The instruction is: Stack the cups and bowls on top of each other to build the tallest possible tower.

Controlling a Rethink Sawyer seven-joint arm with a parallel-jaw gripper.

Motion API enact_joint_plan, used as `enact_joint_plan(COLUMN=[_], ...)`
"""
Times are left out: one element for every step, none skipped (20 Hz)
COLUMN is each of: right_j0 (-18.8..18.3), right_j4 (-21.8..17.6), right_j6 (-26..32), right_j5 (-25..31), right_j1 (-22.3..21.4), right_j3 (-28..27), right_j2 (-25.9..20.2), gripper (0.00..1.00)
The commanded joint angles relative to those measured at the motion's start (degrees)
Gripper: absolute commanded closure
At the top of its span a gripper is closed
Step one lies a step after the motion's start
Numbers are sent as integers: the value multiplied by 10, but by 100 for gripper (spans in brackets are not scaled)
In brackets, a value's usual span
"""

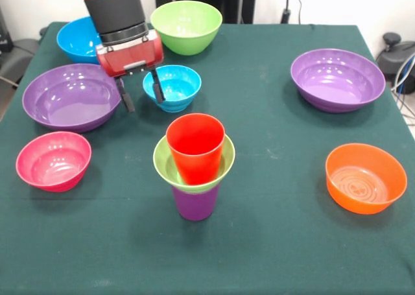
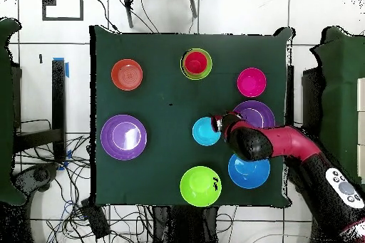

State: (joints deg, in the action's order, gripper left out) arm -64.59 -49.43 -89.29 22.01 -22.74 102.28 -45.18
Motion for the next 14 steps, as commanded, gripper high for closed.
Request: enact_joint_plan(right_j0=[4,4,4,4,3,2,0,-1,-1,-2,-4,-4,-6,-7], right_j4=[-53,-58,-63,-66,-69,-71,-73,-74,-76,-76,-76,-77,-77,-76], right_j6=[141,141,141,141,139,138,132,127,121,116,113,111,110,111], right_j5=[34,30,26,24,22,21,18,16,13,12,12,12,12,13], right_j1=[44,53,60,67,71,75,74,73,70,66,64,64,64,65], right_j3=[-47,-50,-53,-55,-54,-53,-49,-45,-40,-35,-31,-29,-27,-27], right_j2=[1,4,6,8,11,13,15,17,19,19,19,20,20,19], gripper=[0,0,0,0,0,0,0,0,0,0,0,0,0,0])
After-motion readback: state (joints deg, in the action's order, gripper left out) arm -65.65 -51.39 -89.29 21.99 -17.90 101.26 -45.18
